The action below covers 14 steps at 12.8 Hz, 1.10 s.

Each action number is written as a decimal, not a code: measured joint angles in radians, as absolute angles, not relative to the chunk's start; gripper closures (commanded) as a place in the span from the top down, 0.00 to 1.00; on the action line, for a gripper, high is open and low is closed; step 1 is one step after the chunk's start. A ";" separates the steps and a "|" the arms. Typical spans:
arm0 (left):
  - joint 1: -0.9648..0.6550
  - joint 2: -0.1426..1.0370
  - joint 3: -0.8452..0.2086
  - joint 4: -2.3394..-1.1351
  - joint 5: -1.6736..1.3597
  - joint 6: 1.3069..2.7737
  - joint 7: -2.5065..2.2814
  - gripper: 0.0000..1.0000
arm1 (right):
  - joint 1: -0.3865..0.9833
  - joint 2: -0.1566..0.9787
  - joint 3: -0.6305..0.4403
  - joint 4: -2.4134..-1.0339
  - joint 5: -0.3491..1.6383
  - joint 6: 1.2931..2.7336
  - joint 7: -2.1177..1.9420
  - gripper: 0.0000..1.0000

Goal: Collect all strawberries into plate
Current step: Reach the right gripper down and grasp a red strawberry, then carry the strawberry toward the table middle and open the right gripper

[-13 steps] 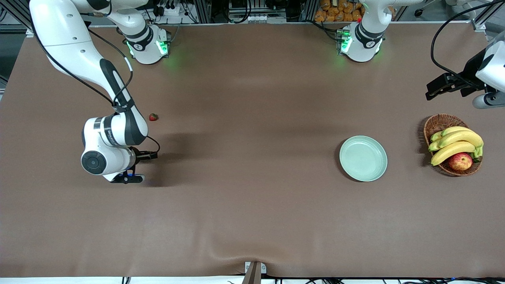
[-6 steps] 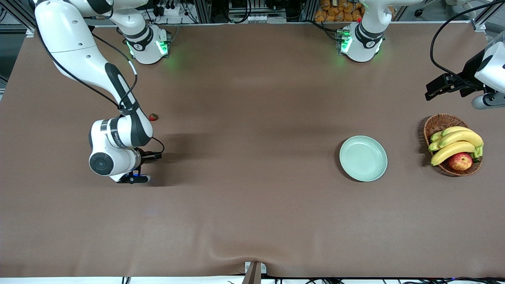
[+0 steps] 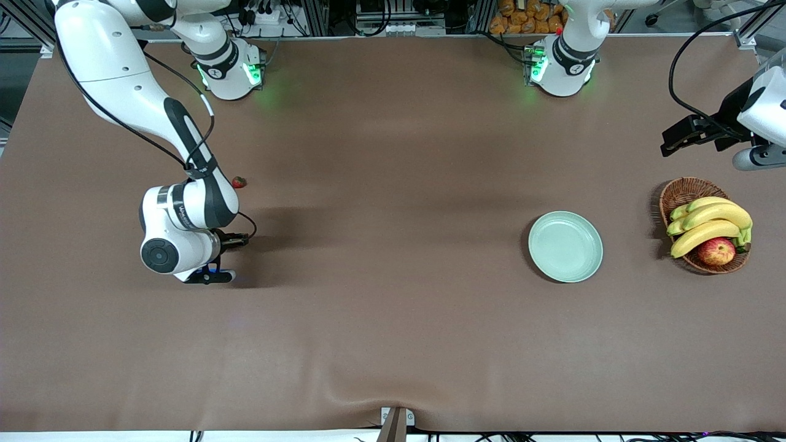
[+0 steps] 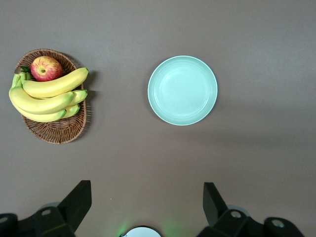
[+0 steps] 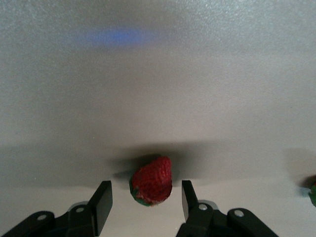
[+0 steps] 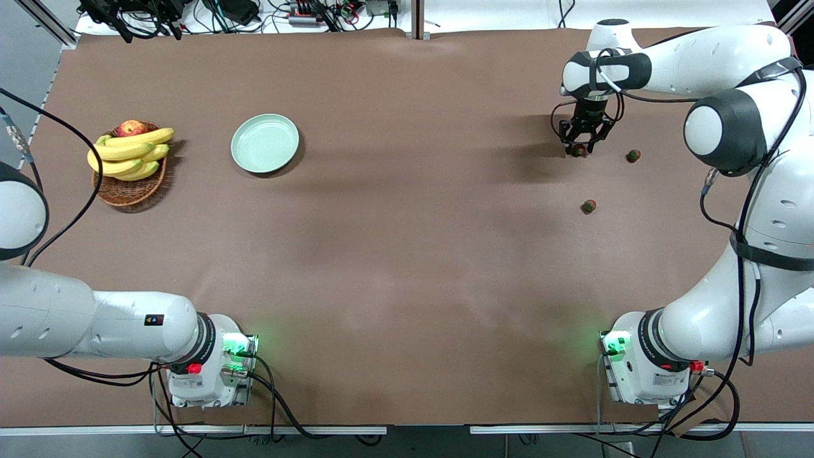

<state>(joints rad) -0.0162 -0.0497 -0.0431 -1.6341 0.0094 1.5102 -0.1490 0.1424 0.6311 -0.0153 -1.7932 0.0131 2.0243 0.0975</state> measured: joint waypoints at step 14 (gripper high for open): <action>-0.016 -0.050 -0.043 -1.637 0.009 1.511 -0.149 1.00 | 0.340 0.604 0.036 -1.600 0.390 2.040 0.160 0.00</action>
<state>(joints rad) -0.0162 -0.0498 -0.0434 -1.6372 0.0094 1.5113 -0.1490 0.3396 0.6043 0.0360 -1.6001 0.3897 2.0398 0.1600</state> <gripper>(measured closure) 0.000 0.670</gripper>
